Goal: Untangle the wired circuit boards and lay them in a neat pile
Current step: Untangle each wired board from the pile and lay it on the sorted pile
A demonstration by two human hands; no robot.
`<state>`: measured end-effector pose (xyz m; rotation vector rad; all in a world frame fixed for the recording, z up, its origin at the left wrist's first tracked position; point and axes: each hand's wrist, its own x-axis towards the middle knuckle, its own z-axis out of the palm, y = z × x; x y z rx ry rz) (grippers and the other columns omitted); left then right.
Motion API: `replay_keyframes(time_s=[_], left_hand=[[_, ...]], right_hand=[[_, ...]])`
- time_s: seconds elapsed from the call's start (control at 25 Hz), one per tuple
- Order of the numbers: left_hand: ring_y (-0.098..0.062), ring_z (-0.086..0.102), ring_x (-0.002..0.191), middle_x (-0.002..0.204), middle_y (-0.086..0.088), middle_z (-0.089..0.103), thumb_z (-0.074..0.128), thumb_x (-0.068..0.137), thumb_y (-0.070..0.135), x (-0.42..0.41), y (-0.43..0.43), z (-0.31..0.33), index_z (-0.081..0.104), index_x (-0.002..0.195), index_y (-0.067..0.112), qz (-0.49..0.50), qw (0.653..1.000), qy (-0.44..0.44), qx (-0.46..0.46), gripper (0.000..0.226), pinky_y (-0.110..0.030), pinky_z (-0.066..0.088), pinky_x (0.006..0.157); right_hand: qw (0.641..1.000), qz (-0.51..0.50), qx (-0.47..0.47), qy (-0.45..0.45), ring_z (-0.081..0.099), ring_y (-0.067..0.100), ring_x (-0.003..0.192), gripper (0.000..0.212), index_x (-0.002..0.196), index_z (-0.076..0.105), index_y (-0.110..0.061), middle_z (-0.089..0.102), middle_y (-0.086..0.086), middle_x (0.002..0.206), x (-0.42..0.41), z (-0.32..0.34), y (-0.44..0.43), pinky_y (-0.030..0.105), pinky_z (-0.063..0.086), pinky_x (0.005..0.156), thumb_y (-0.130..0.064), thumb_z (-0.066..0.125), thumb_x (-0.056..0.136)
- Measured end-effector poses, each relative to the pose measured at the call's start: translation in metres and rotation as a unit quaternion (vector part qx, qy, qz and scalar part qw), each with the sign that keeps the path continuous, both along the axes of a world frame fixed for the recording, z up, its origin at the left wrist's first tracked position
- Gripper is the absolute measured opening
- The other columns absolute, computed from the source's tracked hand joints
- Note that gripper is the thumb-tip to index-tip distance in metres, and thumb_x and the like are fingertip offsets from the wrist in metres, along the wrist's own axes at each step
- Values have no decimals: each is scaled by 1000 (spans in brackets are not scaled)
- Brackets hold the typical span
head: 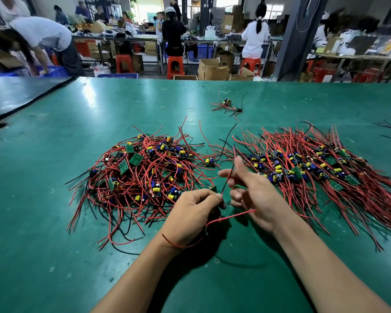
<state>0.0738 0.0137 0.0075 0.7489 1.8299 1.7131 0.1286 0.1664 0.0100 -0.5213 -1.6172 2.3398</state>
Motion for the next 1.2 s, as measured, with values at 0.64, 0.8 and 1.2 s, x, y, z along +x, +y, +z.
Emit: replay_keyframes(time_s=[0.64, 0.8, 1.2], left_hand=[[-19, 55, 45, 61, -11, 65, 60, 93, 14, 2, -7, 9, 71, 72, 10, -19, 997, -59, 38, 24, -22, 44, 45], [-22, 70, 63, 89, -16, 75, 66, 81, 31, -6, -10, 17, 68, 98, 7, 61, 969, -170, 171, 29, -24, 55, 55], [-20, 72, 80, 95, -10, 76, 74, 76, 37, -4, -7, 16, 74, 90, 13, 139, 959, -165, 182, 27, -35, 60, 70]], right_hand=[[991, -135, 5, -4, 35, 7, 42, 43, 89, 70, -7, 45, -5, 62, -1, -4, 14, 19, 28, 38, -49, 70, 82], [956, -50, 288, -1, 53, 7, 52, 23, 80, 75, -16, 62, -5, 64, 6, -7, 0, 20, 43, 48, -38, 77, 83], [922, 15, 375, 95, 43, 7, 58, 40, 71, 62, -9, 51, -1, 59, 6, -6, -46, 30, 37, 53, -44, 72, 87]])
